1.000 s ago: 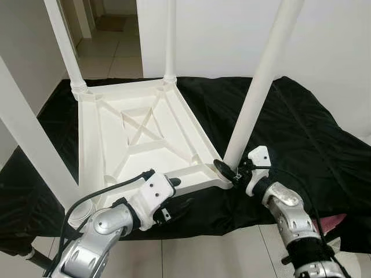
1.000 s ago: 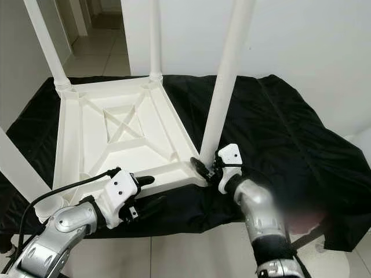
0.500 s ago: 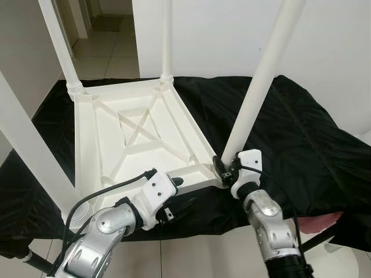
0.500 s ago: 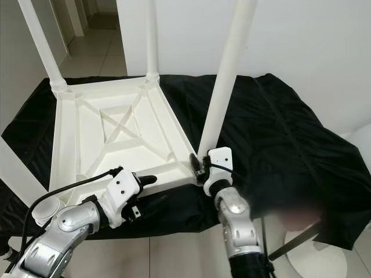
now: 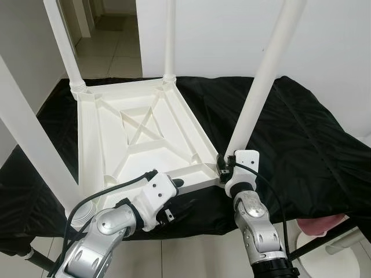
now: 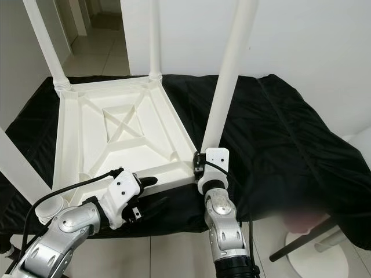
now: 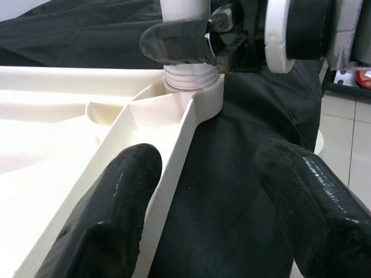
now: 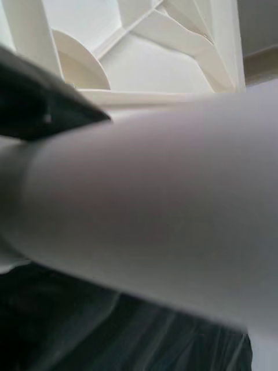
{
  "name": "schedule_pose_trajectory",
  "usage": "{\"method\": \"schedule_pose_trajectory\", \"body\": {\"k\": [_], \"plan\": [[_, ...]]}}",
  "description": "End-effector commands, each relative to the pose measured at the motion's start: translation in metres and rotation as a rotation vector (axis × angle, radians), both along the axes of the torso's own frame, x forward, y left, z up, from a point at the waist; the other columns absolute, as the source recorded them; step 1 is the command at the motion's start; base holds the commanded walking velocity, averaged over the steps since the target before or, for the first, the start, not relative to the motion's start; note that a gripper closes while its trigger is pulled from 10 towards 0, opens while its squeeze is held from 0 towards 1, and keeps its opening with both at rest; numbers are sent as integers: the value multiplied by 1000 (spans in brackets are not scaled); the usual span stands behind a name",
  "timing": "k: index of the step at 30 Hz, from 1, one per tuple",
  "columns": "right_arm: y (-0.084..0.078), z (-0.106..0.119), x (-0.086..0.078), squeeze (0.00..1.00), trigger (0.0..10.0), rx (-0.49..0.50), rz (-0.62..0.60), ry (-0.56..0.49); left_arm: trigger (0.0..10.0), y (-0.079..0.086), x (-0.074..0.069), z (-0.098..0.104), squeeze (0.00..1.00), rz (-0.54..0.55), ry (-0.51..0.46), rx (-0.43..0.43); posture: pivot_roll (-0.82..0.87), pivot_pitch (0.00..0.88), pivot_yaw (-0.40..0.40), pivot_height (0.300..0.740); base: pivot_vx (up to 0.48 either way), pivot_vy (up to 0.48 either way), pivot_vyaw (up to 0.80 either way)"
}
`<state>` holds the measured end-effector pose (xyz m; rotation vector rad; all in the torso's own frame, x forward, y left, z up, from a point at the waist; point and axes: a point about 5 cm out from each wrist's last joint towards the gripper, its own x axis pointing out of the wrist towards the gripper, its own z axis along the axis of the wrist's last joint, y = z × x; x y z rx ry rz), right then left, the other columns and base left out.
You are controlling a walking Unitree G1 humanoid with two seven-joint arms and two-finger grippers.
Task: Building children table
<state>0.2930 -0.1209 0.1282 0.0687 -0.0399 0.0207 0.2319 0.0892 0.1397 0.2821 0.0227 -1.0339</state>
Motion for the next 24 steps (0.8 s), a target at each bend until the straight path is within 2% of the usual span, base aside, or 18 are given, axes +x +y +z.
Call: {"method": "schedule_pose_trajectory", "body": {"k": [1, 11, 13, 15, 16, 17, 18, 21, 24], "plan": [[1, 2, -3, 1000, 10000, 27, 25, -14, 10000, 2, 1, 1, 0, 35, -7, 2, 28, 30, -20, 740, 0, 0, 0], [-11, 9, -2, 1000, 10000, -15, 184, -48, 10000, 0, 1, 4, 0, 27, -6, -12, 24, 32, -26, 740, 0, 0, 0], [-13, 10, -2, 1000, 10000, -17, 281, -41, 10000, -2, 1, 5, 0, 23, -8, -17, 25, 33, -29, 740, 0, 0, 0], [-14, 10, -2, 1000, 10000, -17, 306, -39, 10000, -2, 1, 5, 0, 22, -8, -18, 25, 33, -29, 740, 0, 0, 0], [-16, 10, -1, 0, 10000, -31, 360, -40, 10000, -2, 1, 6, 0, 18, -8, -19, 24, 34, -26, 740, 0, 0, 0], [-20, 12, 1, 0, 10000, -61, 462, -48, 10000, -2, 0, 6, 0, 13, -7, -19, 24, 34, -26, 740, 0, 0, 0], [-20, 12, 1, 0, 10000, -61, 462, -48, 10000, -2, 0, 6, 0, 13, -7, -19, 24, 34, -26, 740, 0, 0, 0], [-25, 13, 3, 0, 10000, -117, 583, -50, 10000, -2, 0, 7, 0, 12, -8, -19, 26, 32, -21, 740, 0, 0, 0], [-27, 12, 5, 0, 10000, -142, 634, -43, 10000, -2, 0, 7, 0, 11, -8, -19, 26, 32, -21, 740, 0, 0, 0]]}}
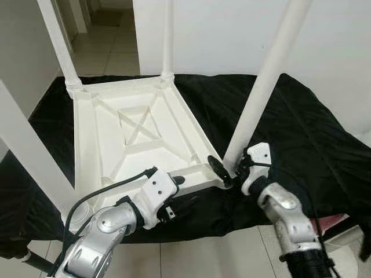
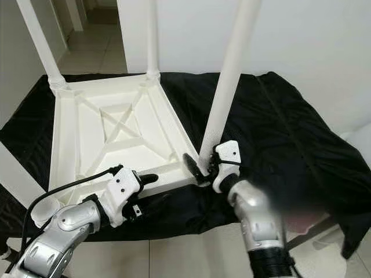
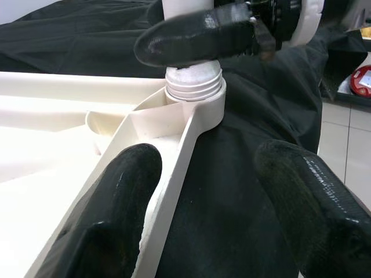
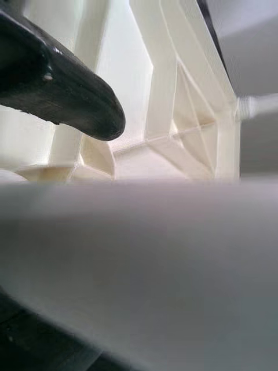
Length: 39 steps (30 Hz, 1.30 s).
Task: Building children table
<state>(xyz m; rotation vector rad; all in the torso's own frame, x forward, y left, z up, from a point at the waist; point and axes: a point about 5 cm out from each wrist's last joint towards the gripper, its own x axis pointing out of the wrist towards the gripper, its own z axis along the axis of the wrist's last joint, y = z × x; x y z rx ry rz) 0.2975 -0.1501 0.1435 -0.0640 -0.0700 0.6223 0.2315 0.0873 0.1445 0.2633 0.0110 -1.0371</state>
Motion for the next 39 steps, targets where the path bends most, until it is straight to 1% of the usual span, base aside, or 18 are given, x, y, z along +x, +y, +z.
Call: {"method": "schedule_pose_trajectory", "body": {"k": [1, 3, 6, 7, 8, 9, 10, 11, 12, 13, 14, 23, 24, 25, 29, 32, 35, 39], "plan": [[0, -5, 3, 0, 10000, -23, 53, 16, 10000, 0, 1, 2, 0, 15, -7, 0, 26, 27, -19, 740, 0, 0, 0], [-1, -6, 4, 0, 10000, -34, 60, 19, 10000, -1, 1, 2, 0, 15, -6, -1, 26, 27, -19, 740, 0, 0, 0], [-4, -11, 9, 0, 10000, -109, 133, 30, 10000, -1, 0, 1, 0, 10, -3, 1, 29, 22, -14, 740, 0, 0, 0], [-4, -11, 9, 0, 10000, -109, 133, 30, 10000, -1, 0, 1, 0, 10, -3, 1, 29, 22, -14, 740, 0, 0, 0], [-7, -14, 12, 0, 7608, -125, 163, 52, 10000, 0, -1, 1, 0, 8, -2, 6, 30, 19, -13, 740, 0, 0, 0], [-7, -14, 12, 0, 7608, -125, 163, 52, 10000, 0, -1, 1, 0, 8, -2, 6, 30, 19, -13, 740, 0, 0, 0], [-9, -15, 14, 0, 4353, -137, 174, 54, 10000, 1, 0, 1, 0, 8, -2, 7, 30, 19, -13, 740, 0, 0, 0], [-9, -15, 14, 0, 4353, -137, 174, 54, 10000, 1, 0, 1, 0, 8, -2, 7, 30, 19, -13, 740, 0, 0, 0], [-11, -16, 16, 0, 2000, -153, 181, 59, 10000, 1, 0, 1, 0, 8, -3, 9, 30, 19, -13, 740, 0, 0, 0], [-11, -16, 16, 0, 2000, -153, 181, 59, 10000, 1, 0, 1, 0, 8, -3, 9, 30, 19, -13, 740, 0, 0, 0], [-12, -17, 18, 0, 0, -164, 192, 61, 10000, 2, 1, 2, 0, 10, -4, 11, 30, 19, -13, 740, 0, 0, 0], [-16, -21, 21, 0, 0, -171, 208, 74, 10000, 2, 0, 2, 0, 10, -5, 14, 39, 16, -12, 740, 0, 0, 0], [-16, -22, 20, 0, 6627, -160, 199, 78, 10000, 2, 0, 2, 0, 10, -4, 14, 38, 17, -12, 740, 0, 0, 0], [-16, -23, 20, 0, 10000, -146, 187, 82, 10000, 2, 0, 2, 0, 11, -4, 14, 38, 17, -12, 740, 0, 0, 0], [-14, -25, 19, 0, 10000, -127, 137, 92, 10000, 2, 0, 2, 0, 8, -4, 14, 35, 18, -11, 740, 0, 0, 0], [-14, -28, 22, 0, 10000, -142, 9, 110, 10000, 2, 0, 2, 0, 4, -3, 15, 31, 20, -9, 740, 0, 0, 0], [-14, -29, 23, 0, 10000, -142, -8, 114, 10000, 2, 0, 1, 0, 4, -3, 16, 31, 20, -9, 740, 0, 0, 0], [-8, -31, 20, 0, 10000, -55, -218, 160, 10000, 0, -1, 1, 0, -6, 4, 13, 20, 24, -3, 740, 0, 0, 0]]}}
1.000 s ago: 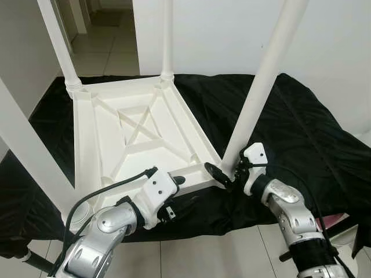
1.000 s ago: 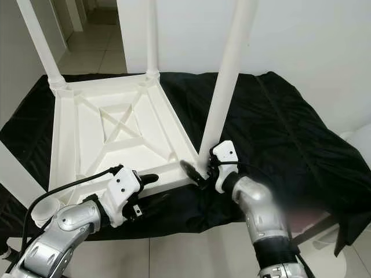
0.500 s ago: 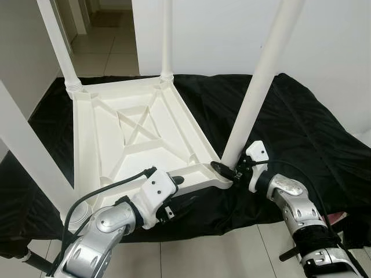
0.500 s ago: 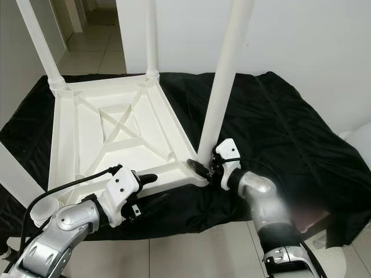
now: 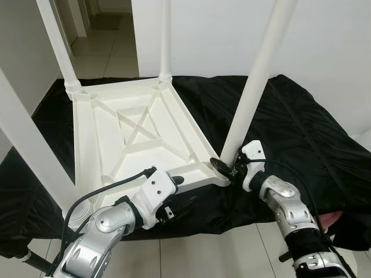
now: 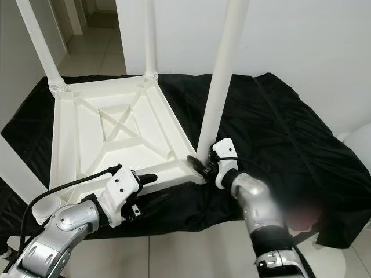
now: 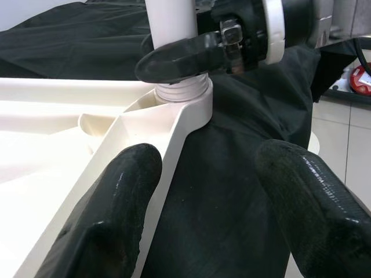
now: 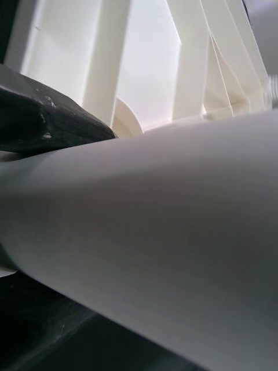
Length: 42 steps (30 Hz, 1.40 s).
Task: Building children table
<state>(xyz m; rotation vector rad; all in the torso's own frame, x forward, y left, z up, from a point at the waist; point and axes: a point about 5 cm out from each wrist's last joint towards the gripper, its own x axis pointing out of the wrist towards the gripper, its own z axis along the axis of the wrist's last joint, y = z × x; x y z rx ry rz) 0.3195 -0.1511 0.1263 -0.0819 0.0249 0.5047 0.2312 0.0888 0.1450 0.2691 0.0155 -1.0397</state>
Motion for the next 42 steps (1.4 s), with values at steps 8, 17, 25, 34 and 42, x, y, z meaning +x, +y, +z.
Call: {"method": "schedule_pose_trajectory", "body": {"k": [8, 17, 25, 34, 42], "plan": [[18, -18, -15, 0, 10000, 99, -382, 109, 10000, -3, 0, 0, 0, -10, 2, 6, 17, 24, -3, 740, 0, 0, 0], [41, -19, -21, 0, 10000, 171, -487, 157, 10000, -2, 0, -1, 0, -13, 2, 12, 17, 24, -3, 740, 0, 0, 0], [54, -9, -24, 0, 10000, 195, -501, 146, 10000, -2, -1, -1, 0, -12, 3, 10, 25, 21, -9, 740, 0, 0, 0], [31, 7, -22, 1000, 10000, 185, -326, 48, 10000, -2, 1, 3, 0, -5, 0, -6, 23, 22, -14, 740, 0, 0, 0], [16, 5, -19, 0, 10000, 106, -219, 36, 10000, -3, 1, 2, 0, -2, -9, 2, 26, 21, -19, 740, 0, 0, 0]]}}
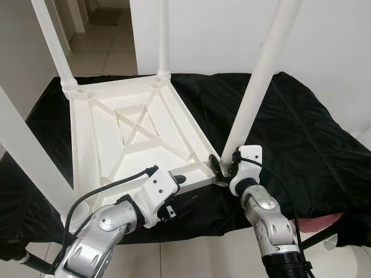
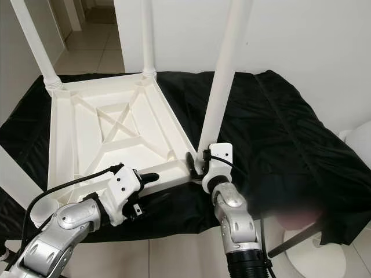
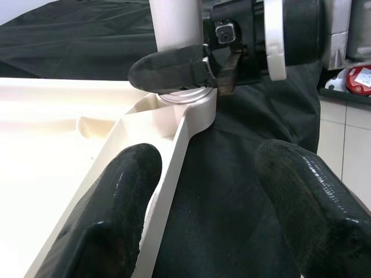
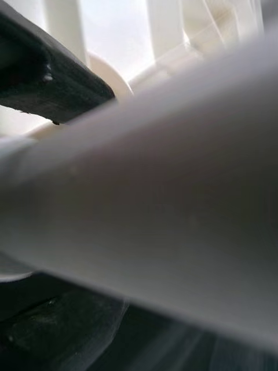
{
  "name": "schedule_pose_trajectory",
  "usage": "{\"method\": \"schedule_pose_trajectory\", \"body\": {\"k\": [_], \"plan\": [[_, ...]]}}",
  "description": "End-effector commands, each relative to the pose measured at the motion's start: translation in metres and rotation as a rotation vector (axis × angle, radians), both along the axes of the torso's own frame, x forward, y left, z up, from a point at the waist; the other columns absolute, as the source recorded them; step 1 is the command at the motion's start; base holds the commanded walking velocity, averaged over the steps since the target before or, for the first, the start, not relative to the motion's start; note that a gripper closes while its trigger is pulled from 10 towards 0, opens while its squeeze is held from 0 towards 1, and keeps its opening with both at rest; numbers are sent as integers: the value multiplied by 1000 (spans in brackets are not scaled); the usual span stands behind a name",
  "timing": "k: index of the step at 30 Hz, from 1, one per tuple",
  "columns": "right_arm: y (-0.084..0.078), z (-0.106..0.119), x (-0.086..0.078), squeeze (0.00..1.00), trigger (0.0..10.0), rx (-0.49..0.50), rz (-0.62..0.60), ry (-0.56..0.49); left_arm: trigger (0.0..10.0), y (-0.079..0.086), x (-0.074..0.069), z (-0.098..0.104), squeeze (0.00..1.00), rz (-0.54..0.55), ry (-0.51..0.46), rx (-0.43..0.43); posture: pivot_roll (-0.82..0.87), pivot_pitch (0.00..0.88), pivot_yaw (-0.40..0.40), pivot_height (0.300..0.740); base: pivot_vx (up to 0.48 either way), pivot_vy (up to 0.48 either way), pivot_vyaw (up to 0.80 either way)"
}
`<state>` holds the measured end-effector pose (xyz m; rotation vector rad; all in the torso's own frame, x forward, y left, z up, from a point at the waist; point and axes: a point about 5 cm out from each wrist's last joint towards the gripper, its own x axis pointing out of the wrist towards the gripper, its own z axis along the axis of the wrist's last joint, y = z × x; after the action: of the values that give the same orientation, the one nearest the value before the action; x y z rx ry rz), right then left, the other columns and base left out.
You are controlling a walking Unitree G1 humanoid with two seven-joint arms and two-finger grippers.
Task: Building children table
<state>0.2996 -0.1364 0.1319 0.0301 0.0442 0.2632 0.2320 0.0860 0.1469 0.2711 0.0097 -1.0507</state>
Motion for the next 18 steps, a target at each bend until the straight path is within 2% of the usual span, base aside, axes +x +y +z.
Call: {"method": "schedule_pose_trajectory", "body": {"k": [1, 2, 4, 8, 10, 16, 17, 18], "plan": [[1, -1, 1, 0, 10000, 4, 25, -2, 10000, 0, 0, 1, 0, 10, -4, 2, 26, 21, -19, 740, 0, 0, 0], [-3, 1, 3, 0, 10000, -24, 138, -30, 10000, -1, -2, -1, 0, 5, -8, 10, 23, 24, -13, 740, 0, 0, 0], [-4, 4, 4, 0, 10000, -42, 227, -59, 10000, -1, -1, -1, 0, 3, -8, 12, 23, 24, -13, 740, 0, 0, 0], [-7, 6, 6, 0, 10000, -56, 283, -72, 10000, 0, 0, 0, 0, 6, -7, 12, 22, 28, -9, 740, 0, 0, 0], [-10, 10, 12, 0, 10000, -104, 364, -99, 10000, 2, 0, 1, 0, 3, -6, 15, 25, 33, -6, 740, 0, 0, 0], [-10, 11, 18, 0, 10000, -149, 466, -102, 10000, 2, 1, 0, 0, 8, -5, 20, 25, 34, -6, 740, 0, 0, 0], [-10, 9, 19, 0, 9804, -161, 485, -94, 10000, 1, 1, -1, 0, 8, -5, 22, 26, 33, -7, 740, 0, 0, 0], [-11, 5, 21, 0, 6784, -179, 501, -84, 10000, 1, 0, -2, 0, 7, -3, 21, 29, 33, -7, 740, 0, 0, 0]]}}
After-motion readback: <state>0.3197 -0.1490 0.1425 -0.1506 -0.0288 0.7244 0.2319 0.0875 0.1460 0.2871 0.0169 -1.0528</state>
